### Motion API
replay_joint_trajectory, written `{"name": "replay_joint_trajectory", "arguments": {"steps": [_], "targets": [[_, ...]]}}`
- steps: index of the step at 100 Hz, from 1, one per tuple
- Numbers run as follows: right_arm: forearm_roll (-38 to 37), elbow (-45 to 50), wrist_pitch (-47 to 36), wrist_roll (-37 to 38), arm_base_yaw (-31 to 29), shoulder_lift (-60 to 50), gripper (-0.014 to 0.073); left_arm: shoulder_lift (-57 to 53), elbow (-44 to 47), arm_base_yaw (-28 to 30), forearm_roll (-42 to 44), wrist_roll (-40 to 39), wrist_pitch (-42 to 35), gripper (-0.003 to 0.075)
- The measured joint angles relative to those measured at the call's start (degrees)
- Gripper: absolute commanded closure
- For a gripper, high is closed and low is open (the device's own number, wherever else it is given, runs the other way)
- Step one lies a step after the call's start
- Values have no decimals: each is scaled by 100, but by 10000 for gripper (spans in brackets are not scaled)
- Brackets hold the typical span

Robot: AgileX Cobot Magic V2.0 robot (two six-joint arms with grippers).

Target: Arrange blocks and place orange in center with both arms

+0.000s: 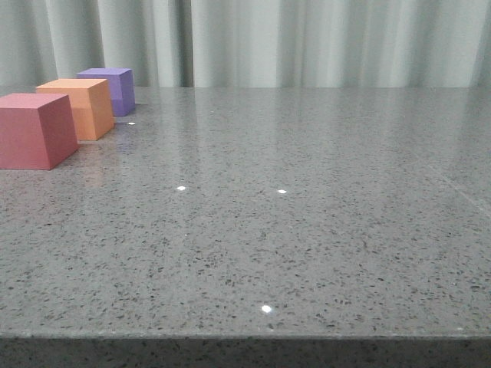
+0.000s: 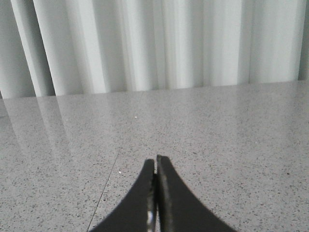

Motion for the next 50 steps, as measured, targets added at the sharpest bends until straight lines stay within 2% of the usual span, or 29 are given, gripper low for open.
{"name": "replay_joint_trajectory", "arguments": {"steps": [22,50], "targets": [[-88,493,-315,106,0,-235,660,0,0,0,5,0,-12,739],[-443,526,-503,498,0,-235,660,0,0,0,5,0,-35,739]]}}
